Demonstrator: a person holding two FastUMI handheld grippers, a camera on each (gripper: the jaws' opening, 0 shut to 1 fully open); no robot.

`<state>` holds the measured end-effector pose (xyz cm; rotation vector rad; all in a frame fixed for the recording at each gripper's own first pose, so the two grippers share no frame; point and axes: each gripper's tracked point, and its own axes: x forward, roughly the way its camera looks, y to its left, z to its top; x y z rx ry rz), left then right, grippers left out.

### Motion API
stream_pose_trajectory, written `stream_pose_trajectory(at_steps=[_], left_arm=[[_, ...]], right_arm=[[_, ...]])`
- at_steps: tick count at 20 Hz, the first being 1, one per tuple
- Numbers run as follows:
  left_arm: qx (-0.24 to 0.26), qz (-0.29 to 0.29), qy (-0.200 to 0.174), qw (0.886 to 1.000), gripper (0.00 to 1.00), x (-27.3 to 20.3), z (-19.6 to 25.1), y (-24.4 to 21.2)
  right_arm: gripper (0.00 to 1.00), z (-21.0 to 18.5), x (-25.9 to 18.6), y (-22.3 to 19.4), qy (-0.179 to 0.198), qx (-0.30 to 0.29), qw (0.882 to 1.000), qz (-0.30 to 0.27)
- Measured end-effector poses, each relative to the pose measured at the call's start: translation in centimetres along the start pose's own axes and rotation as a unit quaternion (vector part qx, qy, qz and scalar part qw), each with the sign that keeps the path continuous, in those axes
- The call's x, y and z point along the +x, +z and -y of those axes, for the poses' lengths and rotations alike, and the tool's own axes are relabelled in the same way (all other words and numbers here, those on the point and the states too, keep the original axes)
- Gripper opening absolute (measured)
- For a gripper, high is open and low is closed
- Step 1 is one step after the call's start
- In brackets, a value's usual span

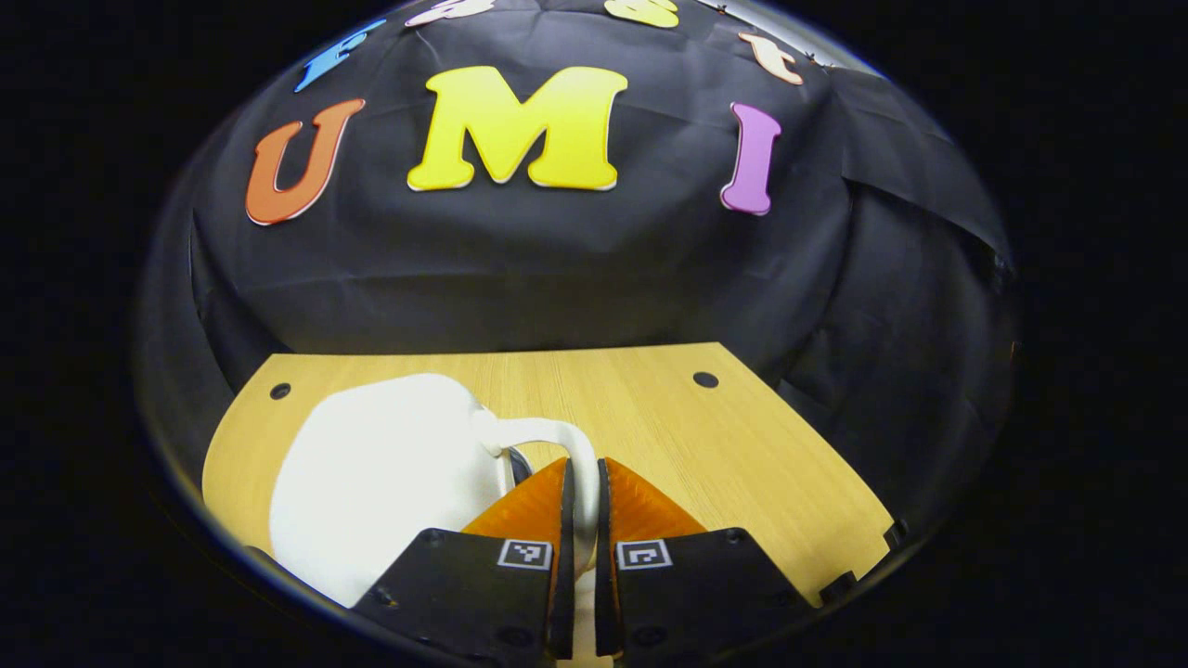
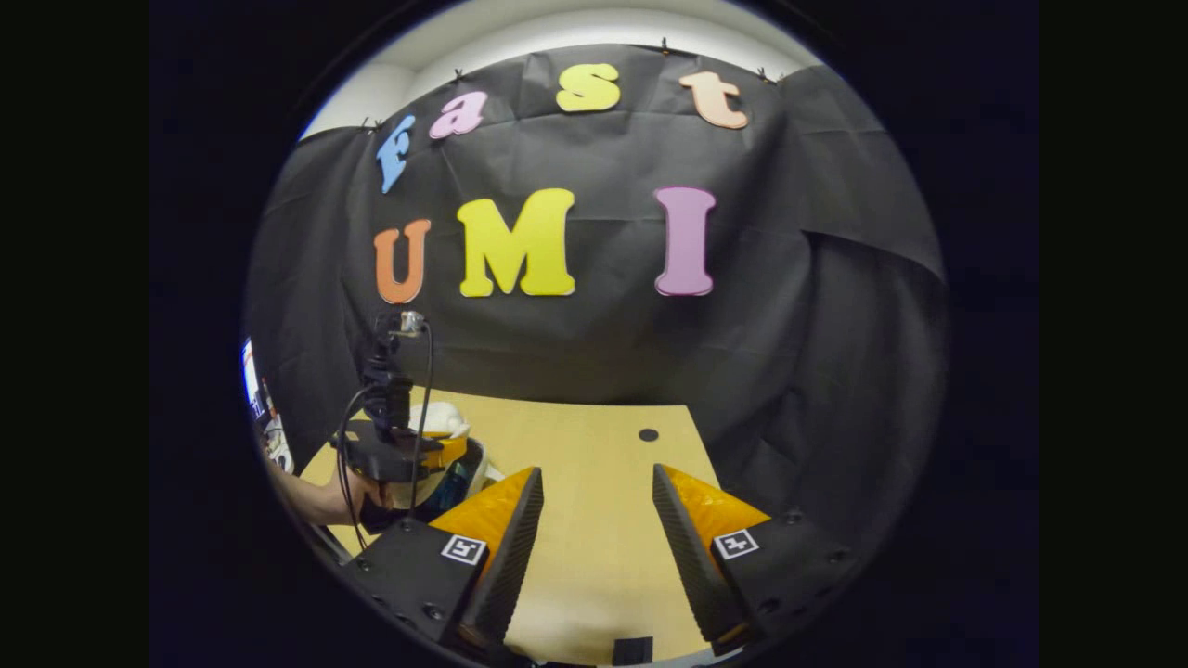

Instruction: First open the suitcase, pack the skin care products into it, and then close the suitcase.

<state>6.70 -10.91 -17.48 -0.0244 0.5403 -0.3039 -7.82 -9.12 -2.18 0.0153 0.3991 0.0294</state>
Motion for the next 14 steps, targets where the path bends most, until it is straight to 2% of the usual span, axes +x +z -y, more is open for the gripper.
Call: stream_pose_trajectory(at_steps=[7, 14], left_arm=[[0.026, -0.048, 0.009, 0.998, 0.12, 2.9, 1.6, -4.1], [0.036, -0.080, 0.028, 0.996, 0.14, 3.8, 2.4, -6.8]], right_arm=[[0.71, 2.6, -0.1, -1.5, -0.013, 0.006, 1.000, -0.020], [0.71, 4.2, 0.0, -1.8, -0.020, 0.024, 0.999, -0.024]])
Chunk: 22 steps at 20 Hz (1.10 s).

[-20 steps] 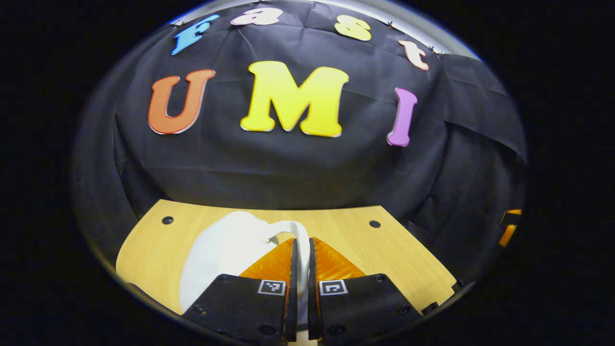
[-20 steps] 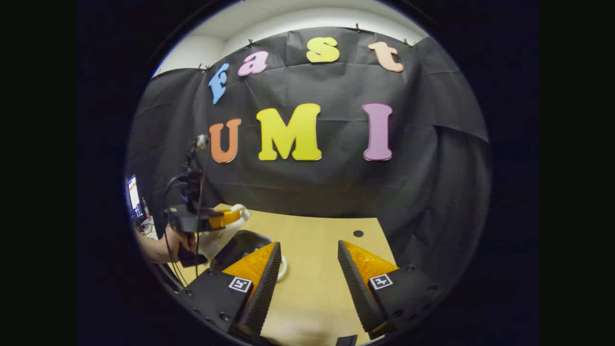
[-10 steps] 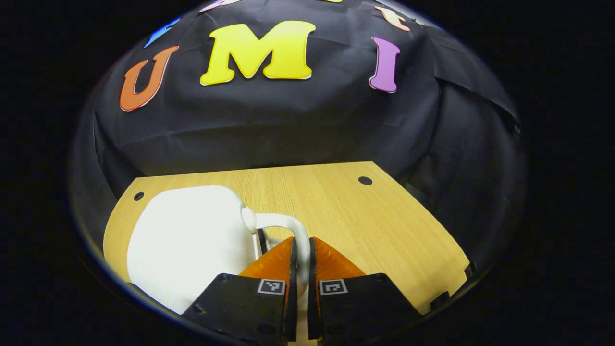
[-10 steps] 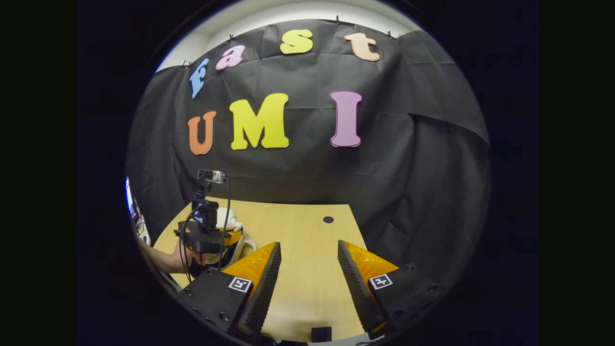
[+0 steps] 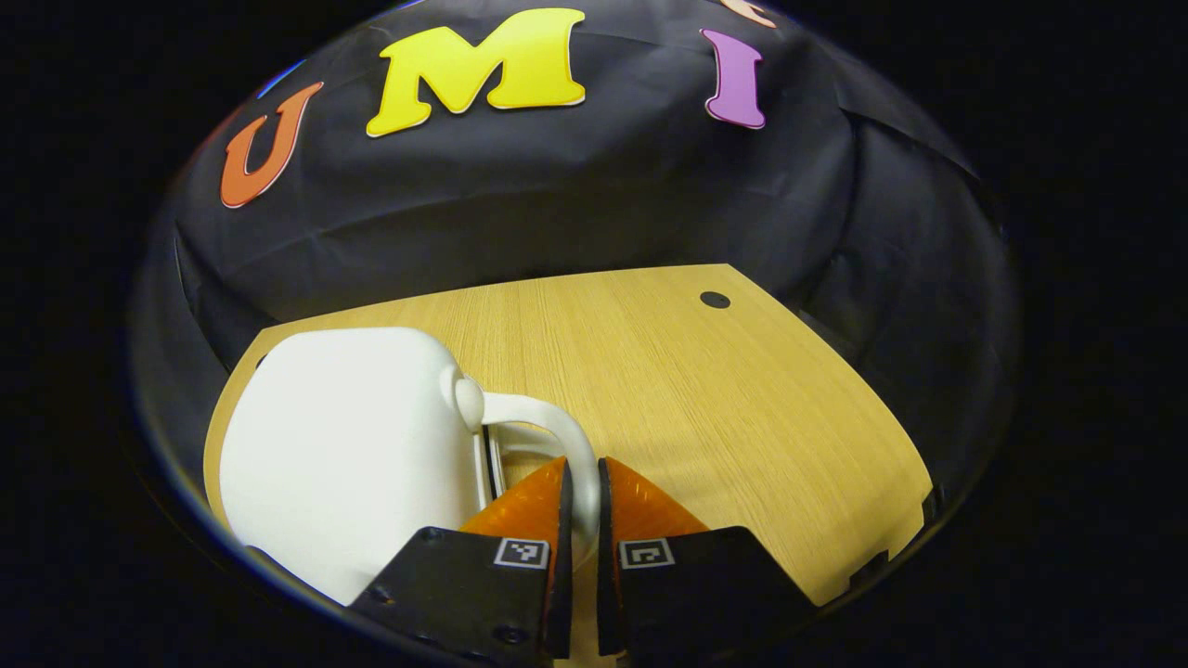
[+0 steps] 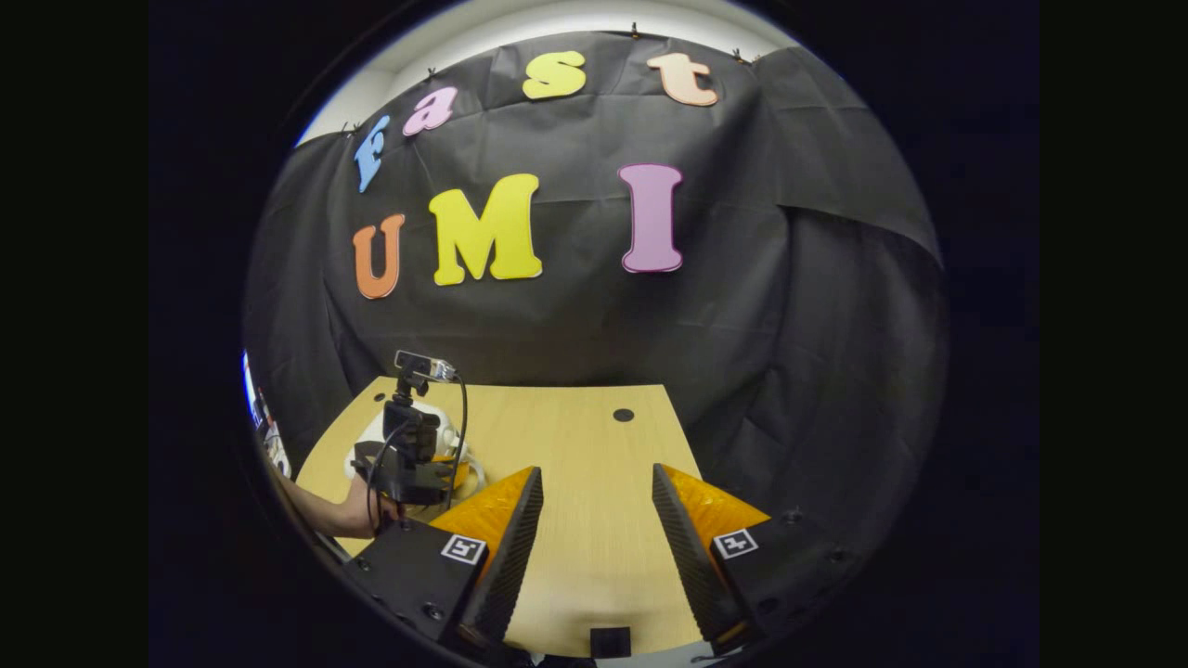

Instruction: First open the suitcase, pack the skin care products into it, and then close the suitcase.

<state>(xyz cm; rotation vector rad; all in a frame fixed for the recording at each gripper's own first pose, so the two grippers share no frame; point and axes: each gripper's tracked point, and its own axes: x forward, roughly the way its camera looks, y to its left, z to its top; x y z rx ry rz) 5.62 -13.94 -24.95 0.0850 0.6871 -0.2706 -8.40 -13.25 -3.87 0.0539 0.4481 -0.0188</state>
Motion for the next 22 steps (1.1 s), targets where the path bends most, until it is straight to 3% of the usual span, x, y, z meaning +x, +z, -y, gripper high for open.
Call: stream_pose_trajectory(at_steps=[6, 8, 10, 12, 13, 14, 15, 18, 22], left_arm=[[0.000, -0.024, 0.005, 1.000, 0.22, 1.1, 0.8, -1.0], [0.004, -0.028, 0.000, 1.000, 0.30, 1.2, 1.3, -1.0], [0.010, -0.031, -0.001, 0.999, 0.58, 1.1, 1.7, -1.1], [0.025, -0.016, 0.013, 0.999, 0.67, 0.8, 1.2, -0.3], [0.028, -0.006, 0.017, 0.999, 0.87, 0.3, 0.9, 0.4], [0.028, 0.005, 0.020, 0.999, 0.83, -0.3, 0.9, 1.0], [0.026, 0.016, 0.021, 0.999, 0.91, -1.0, 0.8, 1.7], [0.038, 0.068, 0.033, 0.996, 0.94, -4.6, -0.1, 5.2], [0.049, 0.176, 0.074, 0.980, 0.97, -11.3, -3.3, 12.2]], right_arm=[[0.71, 1.0, -0.4, -0.6, -0.015, 0.013, 1.000, -0.002], [0.71, 1.3, -0.6, -1.0, -0.019, 0.021, 1.000, -0.003], [0.71, 1.4, -0.5, -1.1, -0.021, 0.024, 0.999, -0.002], [0.71, 1.5, -0.2, -0.9, -0.020, 0.027, 0.999, -0.001], [0.71, 1.3, -0.1, -0.7, -0.020, 0.026, 0.999, 0.001], [0.71, 1.1, 0.2, -0.4, -0.018, 0.024, 1.000, 0.005], [0.71, 0.5, 0.6, 0.0, -0.012, 0.020, 1.000, 0.008], [0.73, -1.5, 1.9, 1.8, 0.003, -0.004, 1.000, 0.027], [0.75, -5.9, 3.8, 5.4, 0.041, -0.029, 0.997, 0.064]])
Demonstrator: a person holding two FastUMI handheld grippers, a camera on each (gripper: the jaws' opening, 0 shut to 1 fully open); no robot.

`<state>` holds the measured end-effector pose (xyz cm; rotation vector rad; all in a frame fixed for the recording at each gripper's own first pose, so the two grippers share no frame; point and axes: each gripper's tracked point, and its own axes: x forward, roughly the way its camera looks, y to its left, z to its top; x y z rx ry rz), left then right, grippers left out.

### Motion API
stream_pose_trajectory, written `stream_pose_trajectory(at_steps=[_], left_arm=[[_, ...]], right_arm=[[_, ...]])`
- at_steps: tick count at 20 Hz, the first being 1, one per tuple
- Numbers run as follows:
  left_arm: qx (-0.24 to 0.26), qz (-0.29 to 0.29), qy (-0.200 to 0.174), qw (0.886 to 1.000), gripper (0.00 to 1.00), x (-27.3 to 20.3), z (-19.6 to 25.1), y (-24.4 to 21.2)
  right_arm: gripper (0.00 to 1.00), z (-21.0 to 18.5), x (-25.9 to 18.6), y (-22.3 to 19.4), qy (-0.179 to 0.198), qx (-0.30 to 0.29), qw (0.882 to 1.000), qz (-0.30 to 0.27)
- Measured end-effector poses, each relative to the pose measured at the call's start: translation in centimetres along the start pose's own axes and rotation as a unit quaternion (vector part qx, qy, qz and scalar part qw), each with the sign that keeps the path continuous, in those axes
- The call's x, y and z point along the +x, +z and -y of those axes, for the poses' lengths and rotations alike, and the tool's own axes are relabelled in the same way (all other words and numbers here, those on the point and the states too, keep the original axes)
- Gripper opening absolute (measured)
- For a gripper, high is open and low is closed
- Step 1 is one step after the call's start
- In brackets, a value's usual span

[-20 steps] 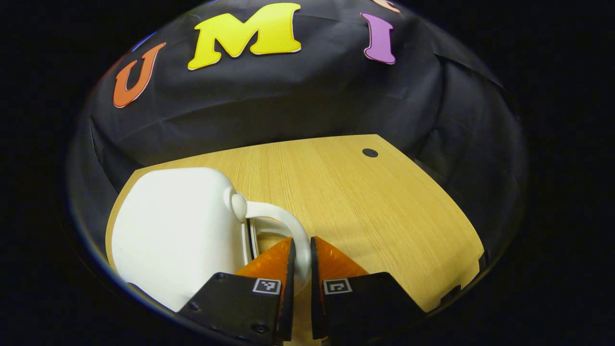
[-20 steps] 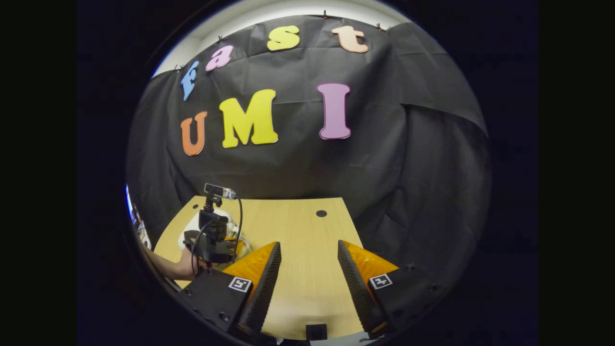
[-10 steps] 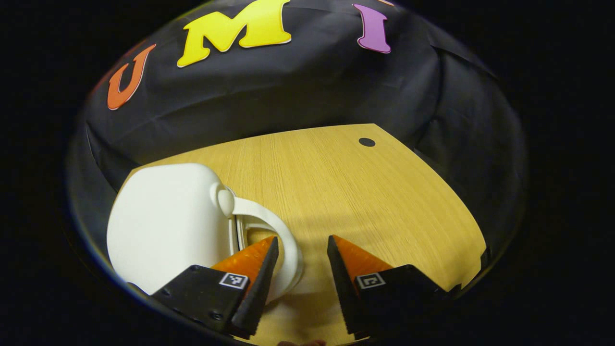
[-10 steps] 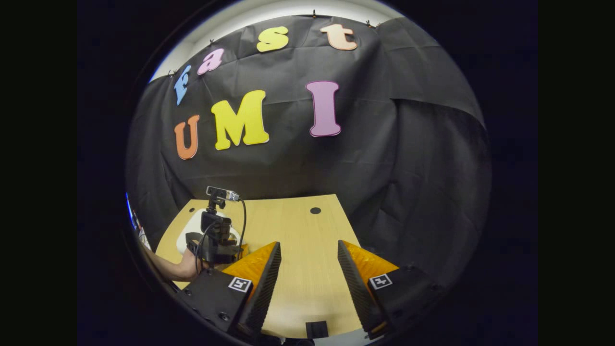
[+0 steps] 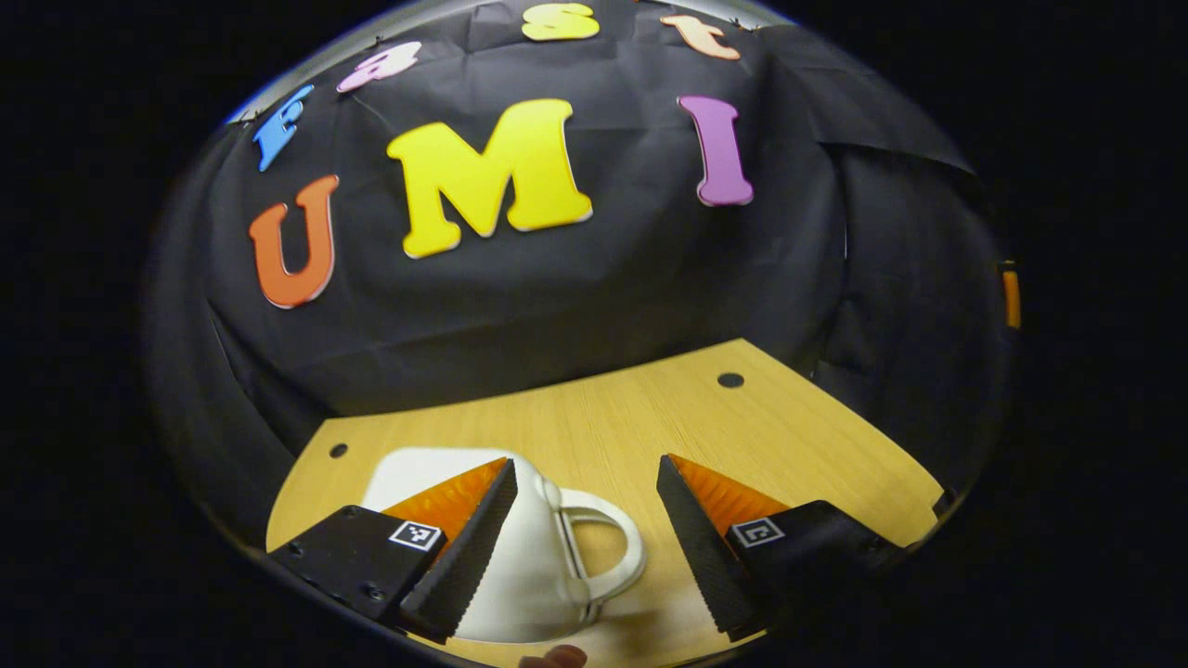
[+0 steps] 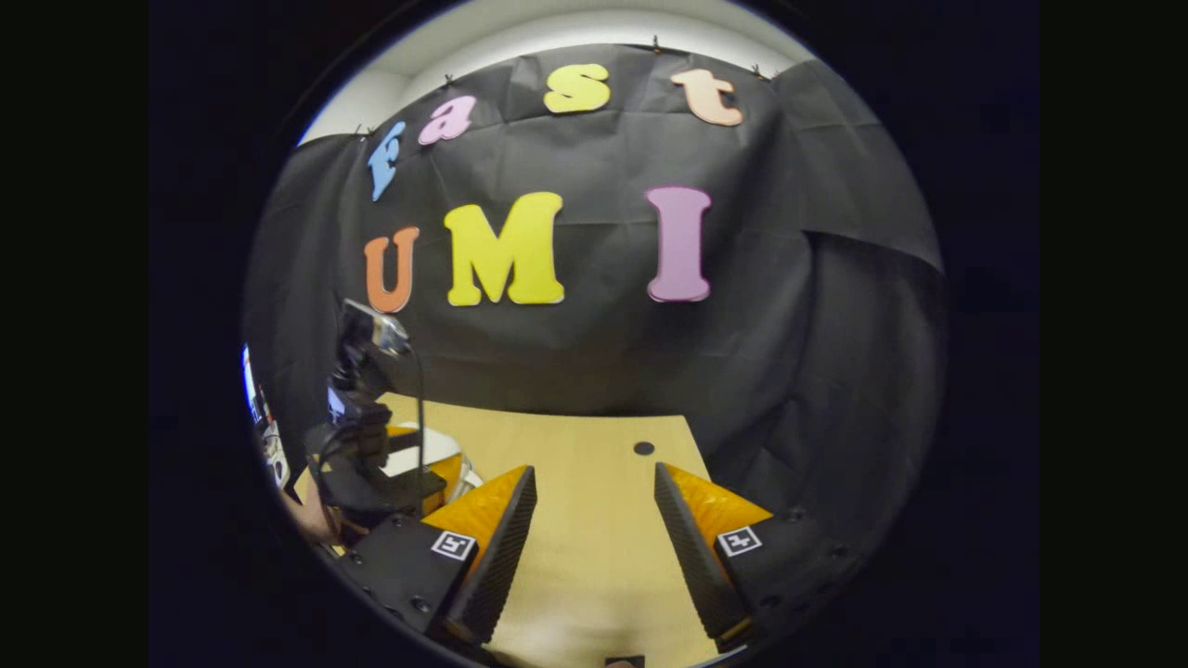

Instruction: First open the suitcase, pack the skin care products into it, and then close the suitcase.

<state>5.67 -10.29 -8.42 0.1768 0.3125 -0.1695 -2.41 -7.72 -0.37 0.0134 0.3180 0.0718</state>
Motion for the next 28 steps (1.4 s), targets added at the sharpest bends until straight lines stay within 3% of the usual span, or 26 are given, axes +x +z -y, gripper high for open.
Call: stream_pose_trajectory(at_steps=[6, 11, 16, 28], left_arm=[[-0.073, 0.124, 0.064, 0.987, 0.96, -6.0, -7.6, 9.7], [-0.123, 0.157, 0.092, 0.976, 0.97, -9.3, -11.8, 12.3], [-0.129, 0.163, 0.099, 0.973, 0.98, -10.5, -12.6, 11.7], [-0.126, 0.146, 0.050, 0.980, 0.97, -10.6, -9.8, 10.8]], right_arm=[[0.78, -7.2, 2.4, 8.2, 0.040, -0.020, 0.993, 0.107], [0.79, -9.0, 2.1, 11.2, 0.010, 0.000, 0.985, 0.171], [0.79, -9.6, 2.2, 10.0, -0.011, 0.005, 0.987, 0.158], [0.79, -10.5, 1.8, 8.5, -0.002, 0.010, 0.990, 0.138]])
